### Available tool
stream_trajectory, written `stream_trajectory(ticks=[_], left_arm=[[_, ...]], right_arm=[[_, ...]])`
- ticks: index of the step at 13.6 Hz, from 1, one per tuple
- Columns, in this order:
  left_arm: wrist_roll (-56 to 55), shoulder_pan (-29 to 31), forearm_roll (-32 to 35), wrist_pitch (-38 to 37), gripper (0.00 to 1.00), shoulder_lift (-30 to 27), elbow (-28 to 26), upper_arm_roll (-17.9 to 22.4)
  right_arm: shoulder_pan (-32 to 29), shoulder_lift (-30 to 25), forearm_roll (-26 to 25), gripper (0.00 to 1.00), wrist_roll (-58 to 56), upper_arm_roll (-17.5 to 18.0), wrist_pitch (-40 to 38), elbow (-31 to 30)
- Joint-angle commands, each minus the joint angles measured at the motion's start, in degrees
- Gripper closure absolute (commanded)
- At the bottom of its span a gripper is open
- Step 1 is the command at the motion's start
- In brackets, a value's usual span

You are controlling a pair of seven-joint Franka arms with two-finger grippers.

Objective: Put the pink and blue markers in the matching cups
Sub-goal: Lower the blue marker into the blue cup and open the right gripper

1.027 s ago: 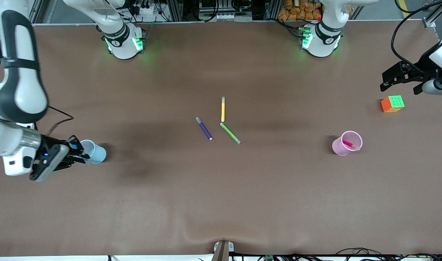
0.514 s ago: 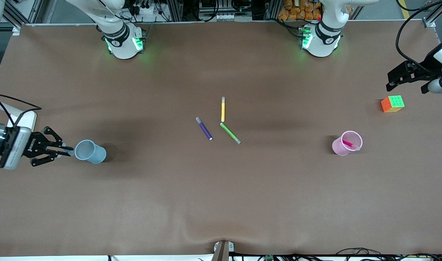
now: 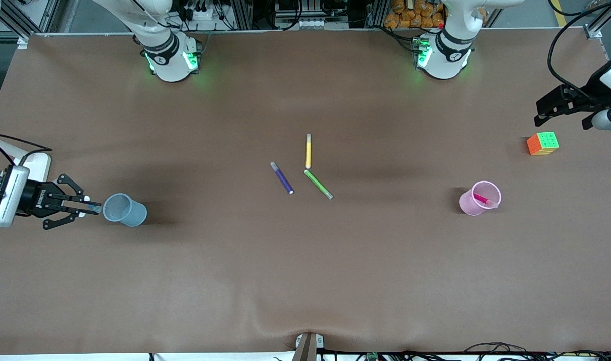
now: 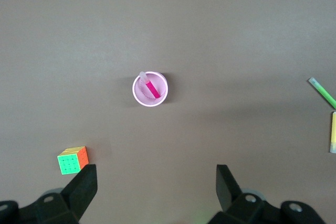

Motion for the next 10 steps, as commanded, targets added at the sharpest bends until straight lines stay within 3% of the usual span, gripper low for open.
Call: stream_trajectory(ticks=[1,10], left_arm=[[-0.2,0.0,-0.4,-0.8,0.00,0.4,0.6,0.2],[-0.3,0.4,-0.3,-0.9,0.00,-0.2,0.7,0.5]], right_arm=[[-2.0,2.8,2.6,0.97,-4.9,1.0,-1.8,0.3],[-4.2,9.1,1.8,0.97,-5.0,0.8,-7.7,-0.3]])
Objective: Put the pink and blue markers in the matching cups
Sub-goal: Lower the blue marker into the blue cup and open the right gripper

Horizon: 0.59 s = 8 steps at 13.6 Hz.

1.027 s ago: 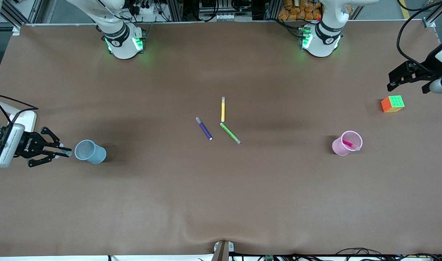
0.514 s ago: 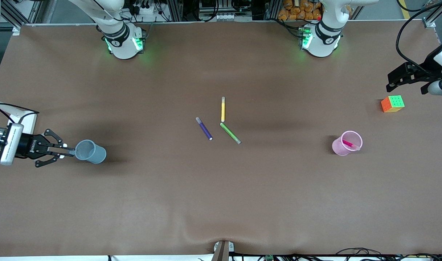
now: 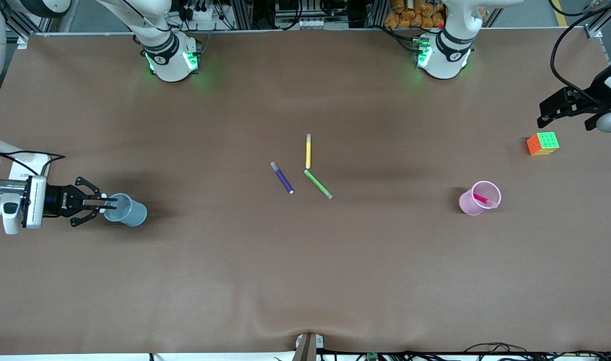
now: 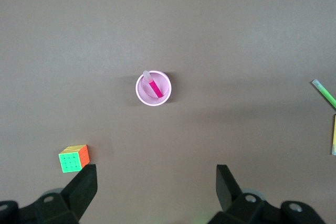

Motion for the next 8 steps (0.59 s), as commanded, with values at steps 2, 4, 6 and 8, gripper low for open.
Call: stream_trajectory(ticks=[2,4,6,8], left_arm=[[0.2,0.2,-0.3,-0.9,0.00,-0.4,0.7,0.1],[0.3,0.2,-0.3,-0.9,0.00,-0.3,0.7,0.1],[0.2,0.2,-0.3,-0.9,0.00,-0.3,0.8,0.1],[0.3,0.2,-0.3,-0.9,0.00,-0.2,0.8,0.1]], right_arm=[[-1.3,1.9,0.5,0.95,-0.9,0.8,-0.3,-0.2],[-1.2,2.1,0.3,0.58,-0.5,0.7,-0.1,-0.2],[-1.3,2.1,-0.3,0.00,0.0,0.7,-0.3,-0.3],[-1.3,1.5,-1.7,0.00,2.5,0.3,-0.4,-0.2]])
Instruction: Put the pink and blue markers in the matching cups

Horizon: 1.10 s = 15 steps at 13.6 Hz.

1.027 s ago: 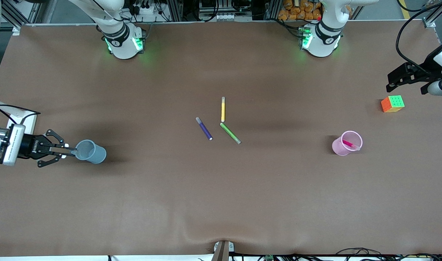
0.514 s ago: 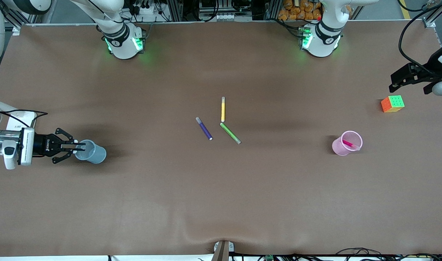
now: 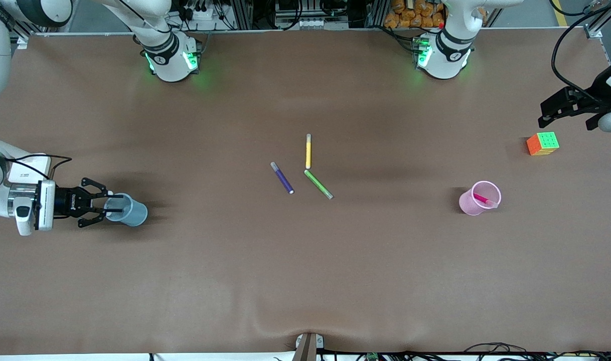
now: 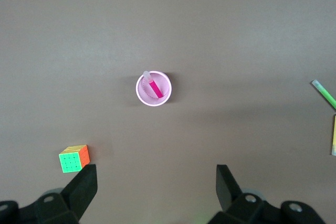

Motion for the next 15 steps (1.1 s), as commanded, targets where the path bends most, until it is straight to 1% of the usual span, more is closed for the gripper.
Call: stream_trajectory(ticks=[1,5,7,9,11,15], left_arm=[[0.2,0.2,-0.3,-0.9,0.00,-0.1,0.7,0.0],[0.0,0.1,-0.4,-0.9,0.00,0.0,1.0,0.0],[0.1,0.2,-0.4,-0.9,0.00,0.0,1.0,0.0],[0.1,0.2,-0.4,-0.9,0.00,-0.1,1.0,0.0],[0.1,0.1,-0.5,-1.1,0.00,-0.7,1.0,0.0],[0.2,0.1,-0.5,-1.1,0.00,-0.8,1.1,-0.3]], right_arm=[[-0.9,-1.1,-2.9,0.00,5.2,0.4,-0.6,0.1],[-0.1,-5.8,-9.4,0.00,18.3,0.4,-0.1,1.6],[0.1,-6.6,-13.0,0.00,24.9,0.4,0.1,5.6],[0.4,-6.7,-18.5,0.00,31.3,0.6,0.0,9.8],[1.1,-9.2,-21.5,0.00,37.0,0.6,0.0,10.5],[4.8,-15.0,-30.9,0.00,49.6,0.5,0.3,10.5]])
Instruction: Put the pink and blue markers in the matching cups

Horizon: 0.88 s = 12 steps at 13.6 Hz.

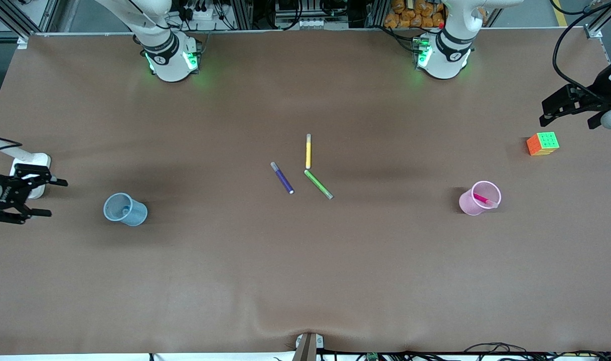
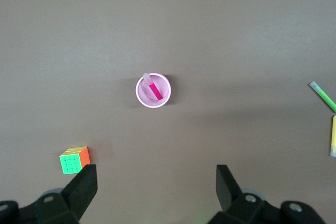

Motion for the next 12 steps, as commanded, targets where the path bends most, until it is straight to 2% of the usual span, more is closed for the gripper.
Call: stream_trajectory(ticks=[1,5,8,10,12], left_arm=[[0.3,0.2,-0.5,-1.0,0.00,-0.4,0.6,-0.2],[0.2,0.1,-0.5,-1.1,0.00,-0.4,0.6,-0.2],[0.2,0.0,-0.5,-1.0,0.00,-0.4,0.6,-0.2],[0.1,-0.1,-0.5,-1.1,0.00,-0.4,0.6,-0.2],[0.2,-0.2,-0.6,-1.1,0.00,-0.5,0.6,-0.3]], right_arm=[[4.0,-5.2,-8.4,0.00,9.8,-0.1,0.2,-0.8],[7.6,-12.0,-18.9,0.00,24.8,0.2,-0.5,-2.5],[12.5,-20.2,-25.9,0.00,36.6,0.4,-0.5,-9.2],[14.2,-23.0,-26.0,0.00,44.8,0.4,-0.8,-11.7],[14.3,-23.8,-25.1,0.00,51.1,0.5,-2.4,-11.5]])
